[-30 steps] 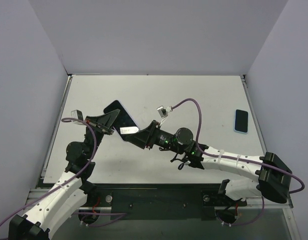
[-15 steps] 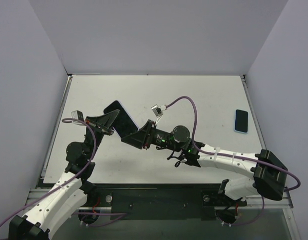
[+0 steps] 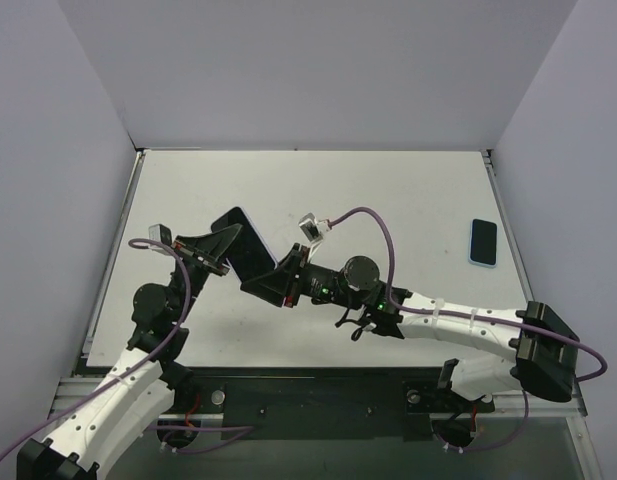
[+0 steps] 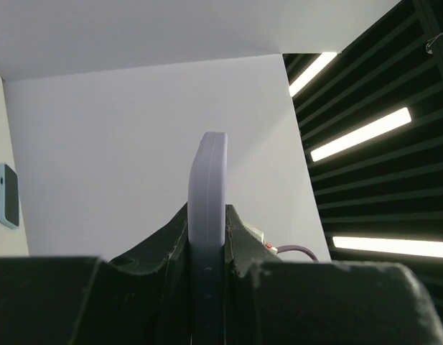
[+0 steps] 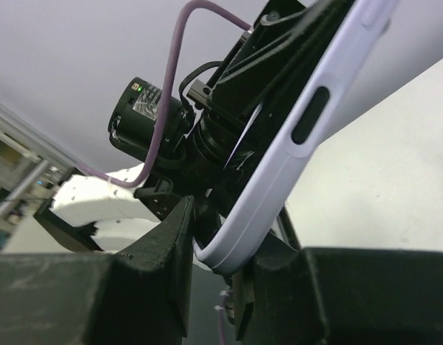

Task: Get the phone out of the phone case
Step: Remove the phone case from the phone.

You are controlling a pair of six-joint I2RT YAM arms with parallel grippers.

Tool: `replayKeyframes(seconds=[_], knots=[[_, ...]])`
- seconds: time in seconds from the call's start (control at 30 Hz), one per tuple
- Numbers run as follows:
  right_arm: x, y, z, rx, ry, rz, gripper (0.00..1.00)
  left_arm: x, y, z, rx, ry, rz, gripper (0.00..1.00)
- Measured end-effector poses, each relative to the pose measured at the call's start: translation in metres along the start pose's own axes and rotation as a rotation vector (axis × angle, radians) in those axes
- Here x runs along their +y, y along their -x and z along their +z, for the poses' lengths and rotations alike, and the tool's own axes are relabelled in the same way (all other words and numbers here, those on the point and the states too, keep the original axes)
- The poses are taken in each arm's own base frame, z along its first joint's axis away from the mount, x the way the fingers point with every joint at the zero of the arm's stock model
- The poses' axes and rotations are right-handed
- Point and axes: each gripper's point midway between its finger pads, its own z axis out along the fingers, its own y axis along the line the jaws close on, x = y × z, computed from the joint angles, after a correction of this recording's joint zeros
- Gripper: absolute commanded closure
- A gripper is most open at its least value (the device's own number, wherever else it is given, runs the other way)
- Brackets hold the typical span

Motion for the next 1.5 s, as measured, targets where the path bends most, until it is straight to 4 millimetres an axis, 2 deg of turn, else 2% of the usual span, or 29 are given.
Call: replayKeyframes(seconds=[0.23,0.5,0.57,0.7,0.73,0.77,0.87,0.9,0.97,1.07,1.13,1.27,1.43,1.5], knots=[[0.009,-0.003,-0.005,0.009,-0.031,-0.261,1.00,0.002,-0.017,-0.004,0.093,0.078,-0.165,1.00],[0.017,-0.003,-0.003,0.047,-0.051,-0.474,1.00,-0.003,-0.021,-0.009,0.105,0.135,-0.247,1.00],[0.007,-0.003,-0.006,0.053,-0.102,-0.531,1.00,0.003,-0.016,-0.008,0.077,0.159,-0.246,1.00],[-0.015,-0.004,-0.014,0.060,-0.196,-0.627,1.00,0.027,-0.005,-0.007,0.009,0.247,-0.246,1.00],[-0.023,-0.006,-0.017,0.071,-0.228,-0.664,1.00,0.033,-0.004,-0.008,0.000,0.269,-0.248,1.00],[-0.044,-0.006,-0.025,0.094,-0.310,-0.704,1.00,0.034,-0.007,-0.008,0.013,0.276,-0.269,1.00],[-0.110,-0.013,-0.058,0.207,-0.543,-0.773,1.00,0.016,-0.019,-0.010,0.077,0.244,-0.293,1.00],[-0.122,-0.017,-0.066,0.236,-0.584,-0.775,1.00,0.007,-0.022,-0.009,0.093,0.217,-0.300,1.00],[-0.132,-0.029,-0.076,0.293,-0.614,-0.760,0.91,-0.004,-0.024,-0.009,0.112,0.177,-0.301,1.00],[-0.125,-0.039,-0.076,0.304,-0.577,-0.657,0.59,-0.013,-0.027,-0.007,0.133,0.134,-0.274,1.00],[-0.114,-0.041,-0.074,0.284,-0.541,-0.552,0.50,-0.013,-0.029,-0.005,0.145,0.128,-0.221,1.00],[-0.075,-0.031,-0.074,0.204,-0.433,-0.328,0.45,-0.012,-0.035,0.002,0.181,0.149,-0.046,1.00],[-0.025,-0.021,-0.078,0.162,-0.266,-0.143,0.46,-0.025,-0.041,0.009,0.223,0.127,0.160,1.00],[-0.012,-0.017,-0.080,0.161,-0.220,-0.091,0.49,-0.026,-0.042,0.010,0.236,0.120,0.219,1.00]])
